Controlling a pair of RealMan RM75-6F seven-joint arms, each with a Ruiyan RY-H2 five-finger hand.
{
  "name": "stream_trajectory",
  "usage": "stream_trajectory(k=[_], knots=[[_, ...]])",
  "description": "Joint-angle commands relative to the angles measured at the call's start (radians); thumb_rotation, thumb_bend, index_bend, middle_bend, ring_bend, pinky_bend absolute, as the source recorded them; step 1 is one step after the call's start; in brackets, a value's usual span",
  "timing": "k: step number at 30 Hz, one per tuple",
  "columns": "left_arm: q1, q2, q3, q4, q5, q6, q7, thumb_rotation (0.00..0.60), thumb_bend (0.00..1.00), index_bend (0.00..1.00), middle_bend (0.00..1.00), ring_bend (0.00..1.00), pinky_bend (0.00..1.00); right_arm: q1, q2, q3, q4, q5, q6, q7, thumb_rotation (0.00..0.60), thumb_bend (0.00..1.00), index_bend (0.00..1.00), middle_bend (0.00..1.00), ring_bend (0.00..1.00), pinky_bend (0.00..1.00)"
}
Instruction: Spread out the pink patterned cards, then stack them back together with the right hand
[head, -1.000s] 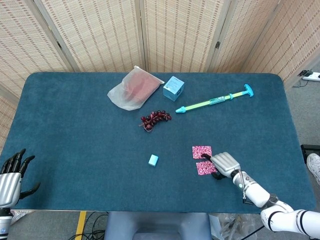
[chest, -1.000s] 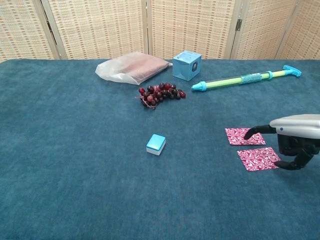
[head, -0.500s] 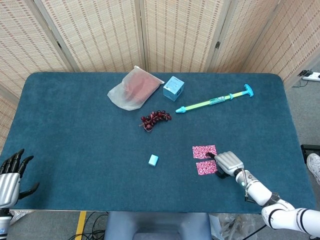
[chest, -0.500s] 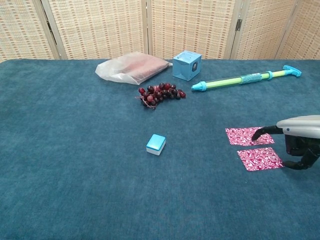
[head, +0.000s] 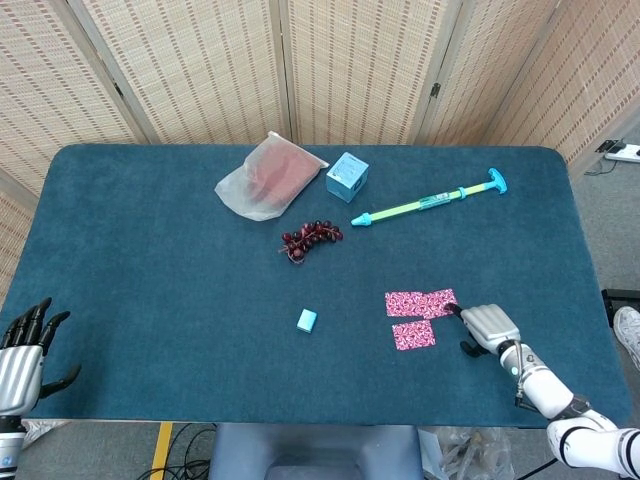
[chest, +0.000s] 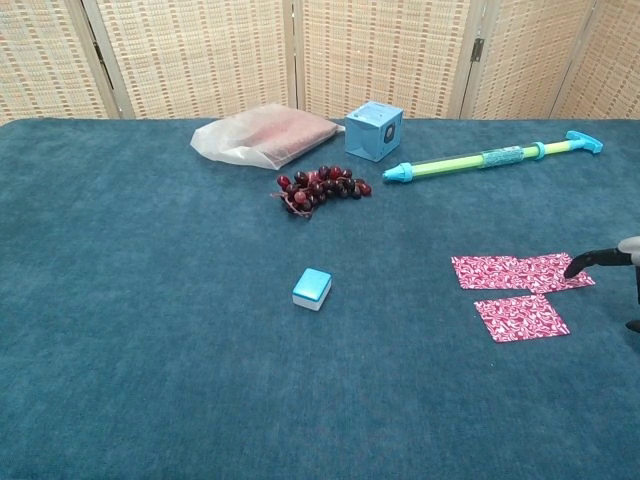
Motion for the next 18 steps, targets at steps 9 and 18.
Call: stream_trajectory(k=[9,18], knots=[[0.001,0.002,0.001,-0.006,0.004,0.003,0.005,0.600,0.26,0.19,0.04,0.05,0.13,-0.015,0.010,0.007,-0.018,-0.039,0.024,0.016,0.600,0.45,0.13,1.00,1.00,1.00],[0.006,0.007,0.001,-0.012,0.001,0.007,0.009,0.600,0.26,0.19,0.04,0.05,0.13,0.012,-0.034,0.023,-0.002,-0.060,-0.011,0.019,0.600,0.45,0.13,1.00,1.00,1.00]])
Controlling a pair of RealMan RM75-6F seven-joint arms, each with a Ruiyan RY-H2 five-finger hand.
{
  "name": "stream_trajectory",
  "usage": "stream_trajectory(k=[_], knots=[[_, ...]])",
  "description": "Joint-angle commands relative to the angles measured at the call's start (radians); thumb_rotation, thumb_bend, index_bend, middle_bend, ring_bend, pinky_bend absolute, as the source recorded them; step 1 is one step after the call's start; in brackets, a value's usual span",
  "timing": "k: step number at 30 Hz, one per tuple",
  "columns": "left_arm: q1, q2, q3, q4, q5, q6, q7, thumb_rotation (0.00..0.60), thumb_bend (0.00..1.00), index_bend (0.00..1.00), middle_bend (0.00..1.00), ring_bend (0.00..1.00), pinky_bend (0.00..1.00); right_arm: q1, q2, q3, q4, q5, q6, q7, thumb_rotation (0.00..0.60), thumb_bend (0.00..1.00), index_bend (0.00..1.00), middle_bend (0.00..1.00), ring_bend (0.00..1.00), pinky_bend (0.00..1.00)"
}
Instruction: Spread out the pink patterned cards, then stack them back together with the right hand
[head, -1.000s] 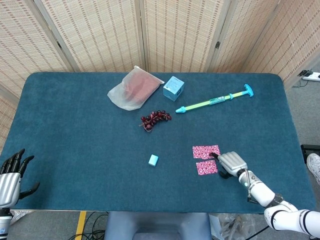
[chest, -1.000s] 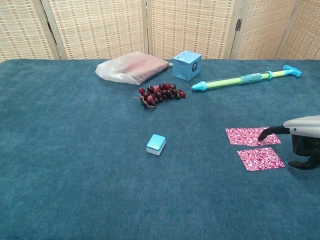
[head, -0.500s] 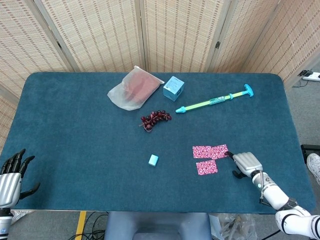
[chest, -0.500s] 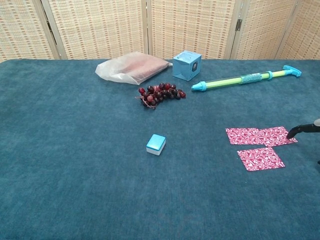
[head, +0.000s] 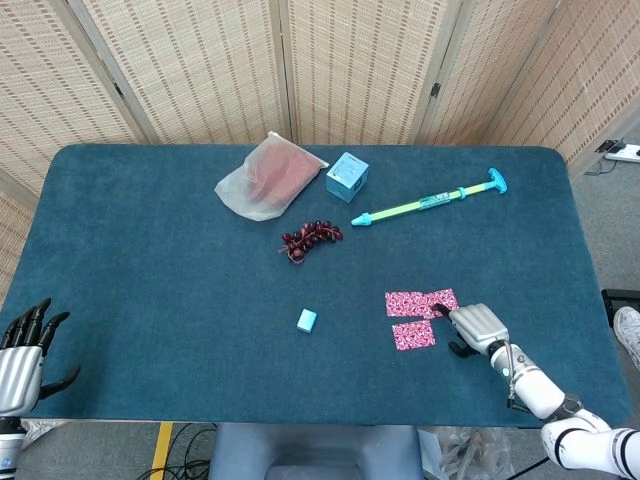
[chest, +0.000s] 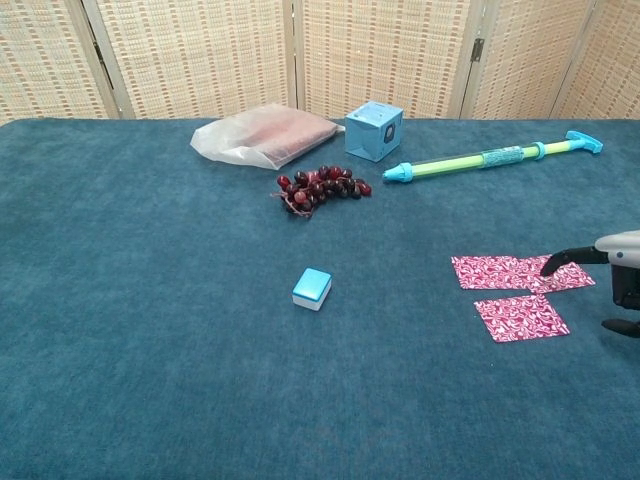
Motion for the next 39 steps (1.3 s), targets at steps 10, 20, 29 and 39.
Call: stream_trajectory(k=[10,20,29,39], knots=[[0.002,0.000,0.000,0.002,-0.003,-0.002,-0.003,0.600,0.26,0.19,0.04,0.05,0.13,0.011,-0.016,0.005,0.046,0.043,-0.032,-0.006,0.600,0.45,0.13,1.00,1.00,1.00],[-0.001,-0.003,-0.003,0.005,-0.003,-0.004,-0.002,0.600,0.26,0.19,0.04,0.05,0.13,-0.013,-0.001,0.005,0.057,0.060,0.002,-0.009,0.600,0.45,0.13,1.00,1.00,1.00],[-0.003,-0.001,-0.004,-0.001,0.000,-0.003,0.001,0.600,0.26,0.19,0.04,0.05,0.13,-0.059,0.018,0.007,-0.037,-0.113,0.127,0.077,0.600,0.40,0.15,1.00,1.00,1.00],[0.002,0.003,-0.001,-0.004,0.001,0.004,-0.002,0.600,0.26,0.19,0.04,0.05,0.13,-0.057,-0.031,0.008,-0.040,-0.166,0.143,0.065,0.600,0.30,0.21,1.00,1.00,1.00]])
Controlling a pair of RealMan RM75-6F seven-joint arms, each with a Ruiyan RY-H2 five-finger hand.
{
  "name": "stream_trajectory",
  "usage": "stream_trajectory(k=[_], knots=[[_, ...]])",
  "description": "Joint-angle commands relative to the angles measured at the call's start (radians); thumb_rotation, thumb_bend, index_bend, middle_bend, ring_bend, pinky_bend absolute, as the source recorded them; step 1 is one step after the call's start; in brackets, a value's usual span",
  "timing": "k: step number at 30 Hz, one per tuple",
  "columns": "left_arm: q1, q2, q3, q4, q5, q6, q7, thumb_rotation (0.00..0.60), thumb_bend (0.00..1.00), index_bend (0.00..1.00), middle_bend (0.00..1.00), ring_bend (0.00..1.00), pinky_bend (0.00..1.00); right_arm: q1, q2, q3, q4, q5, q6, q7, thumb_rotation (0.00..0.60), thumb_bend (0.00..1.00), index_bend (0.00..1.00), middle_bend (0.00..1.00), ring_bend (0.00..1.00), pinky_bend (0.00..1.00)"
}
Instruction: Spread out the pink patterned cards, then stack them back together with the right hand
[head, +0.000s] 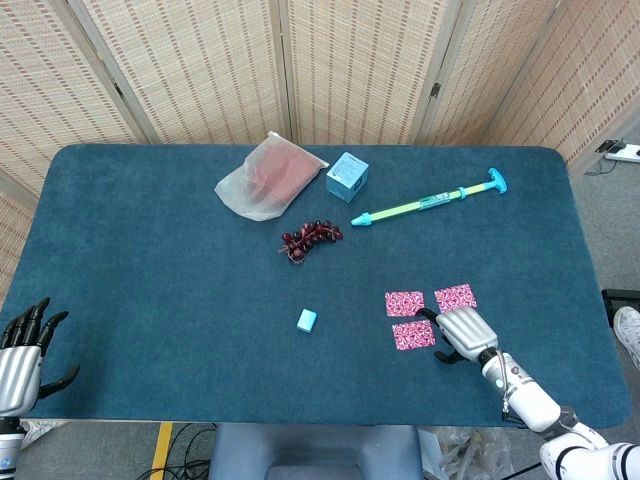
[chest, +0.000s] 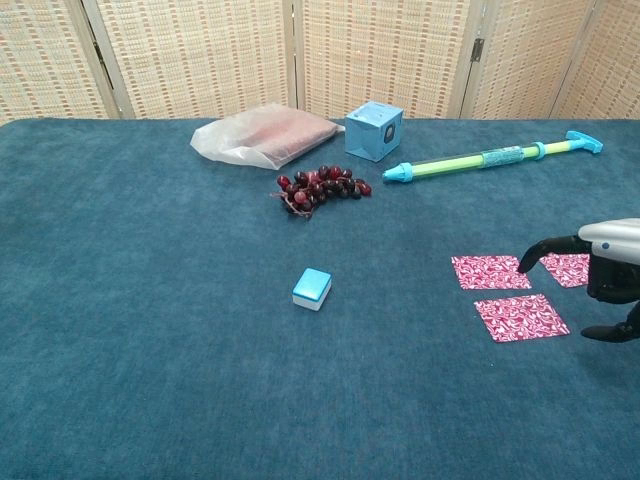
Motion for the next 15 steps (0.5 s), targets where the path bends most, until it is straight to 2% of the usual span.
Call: stream_trajectory(k=[1,15], knots=[[0.001,0.001,0.001,0.001,-0.001,-0.001,0.000,0.600,0.26,0.19,0.04,0.05,0.13,0.004,-0.020,0.005,0.019,0.006,-0.008,-0.008,0.600,0.29,0.22,1.00,1.00,1.00],[0.005,0.004,-0.001,0.009,-0.008,-0.001,-0.006,0.600,0.26,0.19,0.04,0.05,0.13,0.021,-0.089,0.016,0.091,0.041,-0.049,-0.034,0.600,0.30,0.24,1.00,1.00,1.00]])
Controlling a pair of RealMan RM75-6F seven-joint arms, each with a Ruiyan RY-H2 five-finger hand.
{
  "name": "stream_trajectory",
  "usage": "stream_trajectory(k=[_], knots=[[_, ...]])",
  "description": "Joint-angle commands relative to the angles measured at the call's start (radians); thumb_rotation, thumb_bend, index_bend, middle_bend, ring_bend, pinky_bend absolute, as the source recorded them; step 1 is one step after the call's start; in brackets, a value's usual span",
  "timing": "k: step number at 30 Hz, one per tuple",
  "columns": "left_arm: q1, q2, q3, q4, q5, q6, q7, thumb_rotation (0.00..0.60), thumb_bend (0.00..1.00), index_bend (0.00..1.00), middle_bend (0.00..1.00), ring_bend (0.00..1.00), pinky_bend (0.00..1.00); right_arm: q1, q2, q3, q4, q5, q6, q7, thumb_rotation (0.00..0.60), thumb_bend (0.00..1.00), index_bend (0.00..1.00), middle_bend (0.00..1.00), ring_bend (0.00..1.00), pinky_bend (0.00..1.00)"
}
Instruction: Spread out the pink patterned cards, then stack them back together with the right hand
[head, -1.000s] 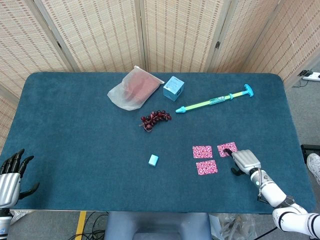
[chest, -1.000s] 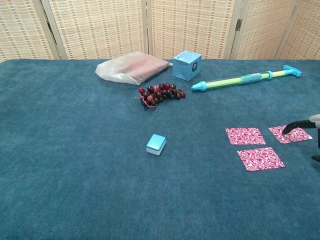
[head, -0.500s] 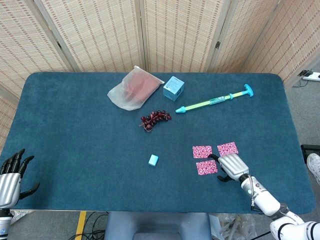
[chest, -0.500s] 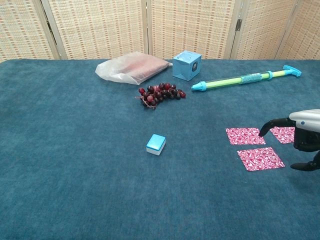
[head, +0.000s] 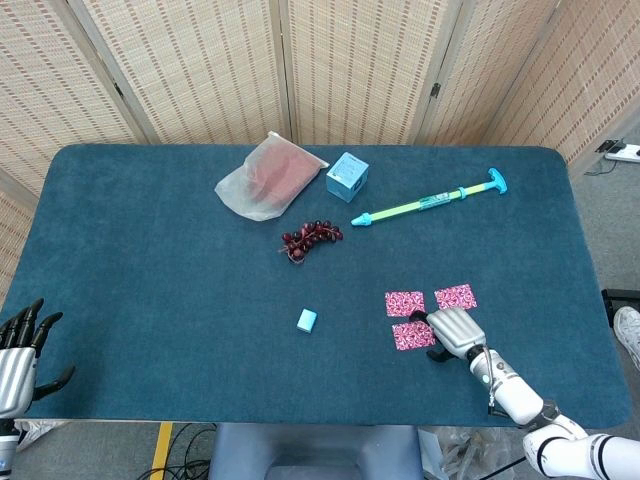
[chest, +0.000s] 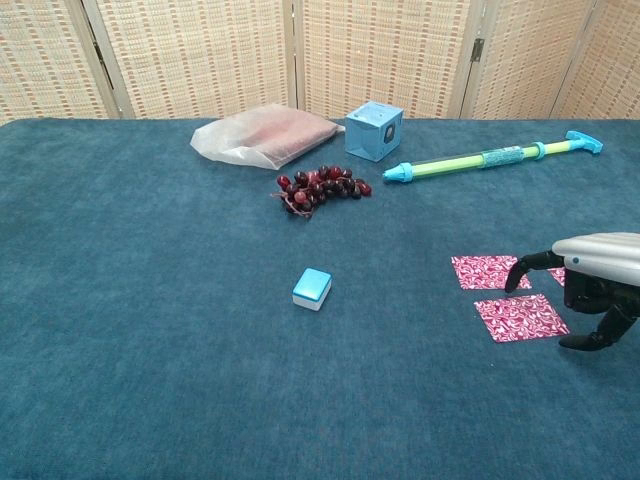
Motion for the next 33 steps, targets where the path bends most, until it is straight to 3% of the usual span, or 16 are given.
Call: stream_trajectory(k=[1,9,20,33], knots=[[-0.001,-0.001,0.000,0.002,0.000,-0.002,-0.001,0.600,0.26,0.19,0.04,0.05,0.13,0.001,-0.004,0.001,0.002,0.001,-0.002,-0.004,0.600,0.30,0.24,1.00,1.00,1.00],[0.000,-0.004,0.000,0.008,-0.002,-0.004,-0.006,0.600,0.26,0.19,0.04,0.05,0.13,0.008,-0.007,0.018,0.009,0.013,-0.003,0.002,0.600,0.30,0.24,1.00,1.00,1.00],[0.001,-0.006,0.000,0.011,-0.004,-0.005,-0.005,0.600,0.26,0.19,0.04,0.05,0.13,0.059,-0.057,0.091,0.091,0.083,-0.044,0.019,0.600,0.31,0.24,1.00,1.00,1.00],[0.007,-0.007,0.001,0.019,-0.010,-0.004,-0.012,0.600,0.26,0.19,0.04,0.05,0.13,0.090,-0.125,0.110,0.184,0.124,-0.070,0.005,0.600,0.33,0.25,1.00,1.00,1.00]])
